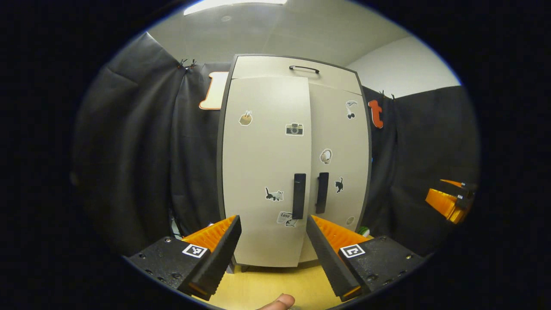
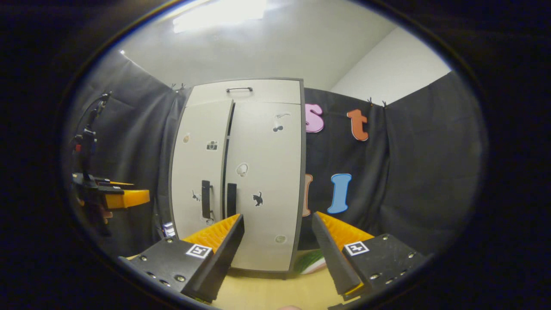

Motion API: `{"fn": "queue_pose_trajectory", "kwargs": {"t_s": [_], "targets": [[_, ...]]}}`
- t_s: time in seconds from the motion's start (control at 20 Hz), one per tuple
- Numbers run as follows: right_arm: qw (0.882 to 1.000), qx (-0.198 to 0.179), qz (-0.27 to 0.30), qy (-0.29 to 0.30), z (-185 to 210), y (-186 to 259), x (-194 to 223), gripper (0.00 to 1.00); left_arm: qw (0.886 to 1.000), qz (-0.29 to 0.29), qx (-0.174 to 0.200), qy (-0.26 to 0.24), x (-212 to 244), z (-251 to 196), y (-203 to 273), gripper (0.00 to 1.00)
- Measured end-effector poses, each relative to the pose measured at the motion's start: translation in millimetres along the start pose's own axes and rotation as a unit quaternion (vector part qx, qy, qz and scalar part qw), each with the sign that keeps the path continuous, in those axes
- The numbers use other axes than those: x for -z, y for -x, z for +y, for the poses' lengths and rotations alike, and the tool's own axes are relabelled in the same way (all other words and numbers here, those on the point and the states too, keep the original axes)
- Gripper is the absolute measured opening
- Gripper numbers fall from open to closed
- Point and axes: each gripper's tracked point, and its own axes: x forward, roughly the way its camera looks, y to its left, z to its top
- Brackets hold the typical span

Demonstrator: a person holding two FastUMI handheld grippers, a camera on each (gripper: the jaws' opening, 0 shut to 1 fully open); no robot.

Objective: Grasp the bottle in the cabinet with the left hand and place it on the coaster, then close the right door with the right hand and the left door with the left hand.

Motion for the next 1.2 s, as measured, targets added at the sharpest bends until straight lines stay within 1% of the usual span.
{"fn": "queue_pose_trajectory", "kwargs": {"t_s": [0.05, 0.1, 0.15, 0.2, 0.25, 0.3, 0.35, 0.4, 0.45, 0.5, 0.55, 0.6, 0.7, 0.8, 0.85, 0.9, 1.1, 1.2], "targets": [[1.0, 0.0, -0.001, 0.001, 1, 0, -1, 0.93, 1.0, -0.001, -0.001, 0.002, -3, 1, 0, 0.96], [1.0, 0.002, -0.002, 0.001, 1, -1, -1, 0.96, 1.0, -0.002, -0.003, 0.002, -6, 3, -2, 0.96], [1.0, 0.003, -0.004, 0.0, 1, -2, -3, 0.96, 1.0, -0.003, -0.003, 0.0, -9, 4, -3, 0.96], [1.0, 0.004, -0.007, -0.001, 1, -3, -5, 0.93, 1.0, -0.006, -0.004, -0.004, -12, 6, -4, 0.96], [1.0, 0.007, -0.014, -0.002, 0, -4, -8, 0.92, 1.0, -0.009, -0.004, -0.01, -16, 6, -5, 0.96], [1.0, 0.009, -0.021, -0.004, -1, -5, -11, 0.92, 1.0, -0.012, -0.003, -0.017, -18, 7, -6, 0.96], [1.0, 0.01, -0.027, -0.007, -2, -7, -13, 0.92, 1.0, -0.016, -0.004, -0.025, -21, 8, -7, 0.93], [0.999, 0.01, -0.03, -0.008, 0, -9, -12, 0.92, 0.999, -0.021, -0.005, -0.032, -21, 10, -9, 0.93], [0.999, 0.011, -0.032, -0.007, 1, -11, -11, 0.96, 0.999, -0.023, -0.005, -0.04, -22, 11, -11, 0.96], [0.999, 0.013, -0.03, -0.005, 2, -15, -10, 0.96, 0.999, -0.024, -0.006, -0.044, -21, 13, -13, 0.96], [1.0, 0.014, -0.027, -0.003, 5, -19, -7, 0.92, 0.999, -0.023, -0.007, -0.041, -20, 16, -14, 0.96], [1.0, 0.017, -0.023, 0.0, 8, -23, -5, 0.96, 0.999, -0.02, -0.005, -0.033, -19, 18, -15, 0.96], [1.0, 0.018, -0.017, -0.002, 19, -30, -2, 0.96, 1.0, -0.014, -0.003, -0.016, -20, 20, -15, 0.97], [1.0, 0.01, -0.017, -0.013, 38, -36, -4, 0.96, 1.0, -0.019, -0.009, -0.016, -26, 27, -16, 0.96], [1.0, 0.009, -0.017, -0.02, 44, -39, -4, 0.92, 1.0, -0.019, -0.012, -0.02, -29, 33, -17, 0.96], [1.0, 0.011, -0.014, -0.025, 51, -40, -2, 0.96, 1.0, -0.021, -0.011, -0.021, -31, 39, -20, 0.96], [0.999, 0.029, -0.014, -0.018, 68, -42, -4, 0.96, 1.0, -0.022, 0.006, -0.006, -32, 52, -27, 0.96], [0.999, 0.033, -0.006, -0.019, 75, -39, -1, 0.96, 1.0, -0.017, 0.022, 0.002, -30, 49, -27, 0.96]]}}
